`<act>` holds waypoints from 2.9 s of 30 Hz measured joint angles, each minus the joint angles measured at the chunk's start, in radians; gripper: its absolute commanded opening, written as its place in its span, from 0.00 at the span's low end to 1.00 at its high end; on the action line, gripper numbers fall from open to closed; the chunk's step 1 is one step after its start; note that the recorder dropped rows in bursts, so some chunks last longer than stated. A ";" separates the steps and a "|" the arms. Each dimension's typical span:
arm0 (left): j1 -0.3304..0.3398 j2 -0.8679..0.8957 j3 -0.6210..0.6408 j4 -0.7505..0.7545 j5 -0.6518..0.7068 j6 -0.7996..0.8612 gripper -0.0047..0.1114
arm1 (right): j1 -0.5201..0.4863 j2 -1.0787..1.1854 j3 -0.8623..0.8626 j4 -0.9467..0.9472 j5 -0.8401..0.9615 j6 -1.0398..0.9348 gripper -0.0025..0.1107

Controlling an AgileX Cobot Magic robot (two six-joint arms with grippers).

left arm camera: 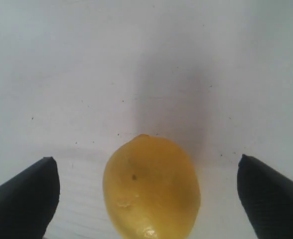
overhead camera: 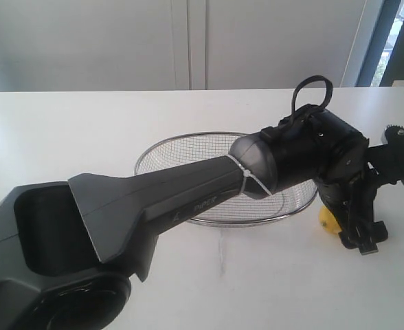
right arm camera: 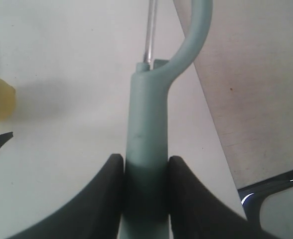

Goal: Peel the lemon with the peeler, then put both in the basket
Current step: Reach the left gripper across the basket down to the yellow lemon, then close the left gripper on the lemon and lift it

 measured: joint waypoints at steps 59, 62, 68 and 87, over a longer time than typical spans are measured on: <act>-0.048 0.016 -0.005 0.083 0.009 -0.005 0.04 | 0.000 0.000 0.000 0.000 -0.022 0.018 0.02; -0.069 -0.067 -0.005 0.072 0.069 -0.005 0.04 | 0.000 -0.002 0.000 0.000 -0.030 0.018 0.02; -0.005 -0.167 -0.007 0.031 0.296 -0.020 0.04 | 0.000 -0.008 0.000 -0.026 -0.063 0.025 0.02; 0.317 -0.448 0.093 -0.461 0.488 0.189 0.04 | 0.000 -0.008 0.000 -0.020 -0.165 0.026 0.02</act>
